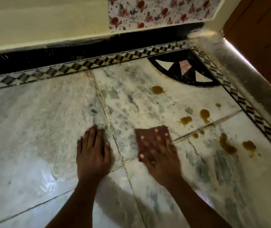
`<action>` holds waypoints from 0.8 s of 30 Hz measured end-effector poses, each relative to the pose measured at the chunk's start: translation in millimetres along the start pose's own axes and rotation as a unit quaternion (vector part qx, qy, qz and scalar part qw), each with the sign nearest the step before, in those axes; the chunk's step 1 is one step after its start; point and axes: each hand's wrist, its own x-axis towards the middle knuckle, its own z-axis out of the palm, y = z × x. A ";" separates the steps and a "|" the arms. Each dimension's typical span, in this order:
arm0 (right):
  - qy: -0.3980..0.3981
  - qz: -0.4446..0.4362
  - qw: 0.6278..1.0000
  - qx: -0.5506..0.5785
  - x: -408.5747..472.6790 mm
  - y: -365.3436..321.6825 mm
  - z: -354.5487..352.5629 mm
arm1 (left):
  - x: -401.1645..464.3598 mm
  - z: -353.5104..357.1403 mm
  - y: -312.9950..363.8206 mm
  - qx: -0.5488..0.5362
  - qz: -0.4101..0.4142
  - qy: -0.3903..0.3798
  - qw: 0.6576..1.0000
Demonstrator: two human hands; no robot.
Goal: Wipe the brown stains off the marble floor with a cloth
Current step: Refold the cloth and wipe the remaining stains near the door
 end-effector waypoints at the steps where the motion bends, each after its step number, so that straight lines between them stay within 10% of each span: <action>1: 0.000 0.056 0.998 -0.002 12.2 5.8 -1.7 | 0.8 -0.1 -0.7 0.002 -0.002 -0.006 1.000; 5: -0.012 0.243 0.969 0.043 94.6 -24.4 -3.9 | 1.9 -1.1 -0.6 0.003 -0.003 -0.017 1.000; 14: -0.031 0.014 0.999 -0.010 -3.9 -52.2 -10.5 | 5.2 -5.2 1.0 0.006 -0.007 -0.021 1.000; 24: -0.059 0.274 0.956 0.083 104.7 -74.4 2.7 | 4.8 -7.5 5.4 0.009 -0.017 -0.027 0.999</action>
